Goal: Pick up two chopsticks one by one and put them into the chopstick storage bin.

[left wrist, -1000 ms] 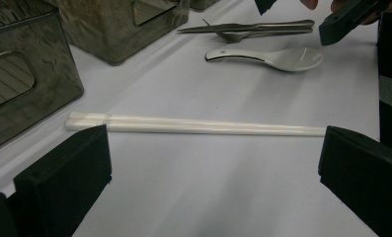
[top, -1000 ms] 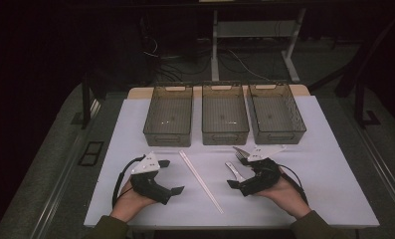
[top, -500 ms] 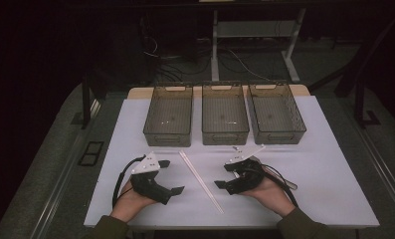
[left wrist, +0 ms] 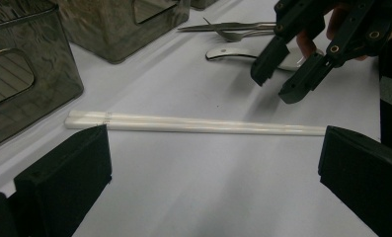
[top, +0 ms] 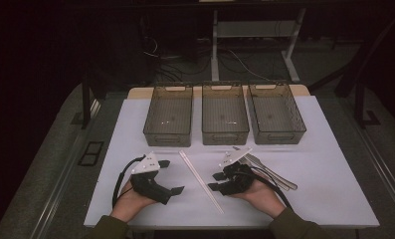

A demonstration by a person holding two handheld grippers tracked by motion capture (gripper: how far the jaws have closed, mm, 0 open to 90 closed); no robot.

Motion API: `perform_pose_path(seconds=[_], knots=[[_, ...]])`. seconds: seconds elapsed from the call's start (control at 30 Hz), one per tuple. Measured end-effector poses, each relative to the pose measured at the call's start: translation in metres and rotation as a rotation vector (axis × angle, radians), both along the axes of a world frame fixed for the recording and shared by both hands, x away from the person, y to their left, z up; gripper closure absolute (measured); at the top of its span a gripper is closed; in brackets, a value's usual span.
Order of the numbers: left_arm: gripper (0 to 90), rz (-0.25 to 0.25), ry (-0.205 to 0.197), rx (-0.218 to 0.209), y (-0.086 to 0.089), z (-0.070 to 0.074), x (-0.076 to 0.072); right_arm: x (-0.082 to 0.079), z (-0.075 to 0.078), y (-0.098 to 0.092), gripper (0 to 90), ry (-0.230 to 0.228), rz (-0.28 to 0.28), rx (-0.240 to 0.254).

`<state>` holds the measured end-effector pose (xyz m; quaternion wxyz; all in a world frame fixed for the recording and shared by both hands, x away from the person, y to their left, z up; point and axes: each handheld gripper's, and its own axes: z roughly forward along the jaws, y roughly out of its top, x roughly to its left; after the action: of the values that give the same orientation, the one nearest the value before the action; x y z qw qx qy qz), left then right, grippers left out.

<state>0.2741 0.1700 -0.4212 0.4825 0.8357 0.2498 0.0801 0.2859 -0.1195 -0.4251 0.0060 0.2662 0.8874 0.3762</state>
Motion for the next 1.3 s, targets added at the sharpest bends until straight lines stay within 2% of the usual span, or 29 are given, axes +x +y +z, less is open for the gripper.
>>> perform_pose_path(seconds=[0.1, 0.2, 0.63, 0.77, 1.3], knots=[[0.0, -0.001, 0.000, 0.003, 0.000, 0.000, 0.000, -0.003, -0.001, 0.002, 72.3, 0.015, 0.030, -0.007], [0.0, -0.001, 0.000, 0.004, 0.000, 0.000, -0.001, -0.006, -0.002, 0.005, 77.2, 0.022, 0.045, -0.014], [0.0, 0.002, 0.004, 0.003, 0.000, 0.000, -0.001, -0.010, -0.010, 0.012, 73.9, 0.030, 0.049, -0.071], [0.0, 0.001, 0.002, 0.003, 0.000, 0.000, 0.000, -0.011, -0.012, 0.014, 73.3, 0.015, 0.060, -0.095], [0.0, 0.004, 0.003, 0.000, 0.000, 0.000, -0.001, -0.011, -0.012, 0.013, 74.4, -0.013, 0.063, -0.139]])
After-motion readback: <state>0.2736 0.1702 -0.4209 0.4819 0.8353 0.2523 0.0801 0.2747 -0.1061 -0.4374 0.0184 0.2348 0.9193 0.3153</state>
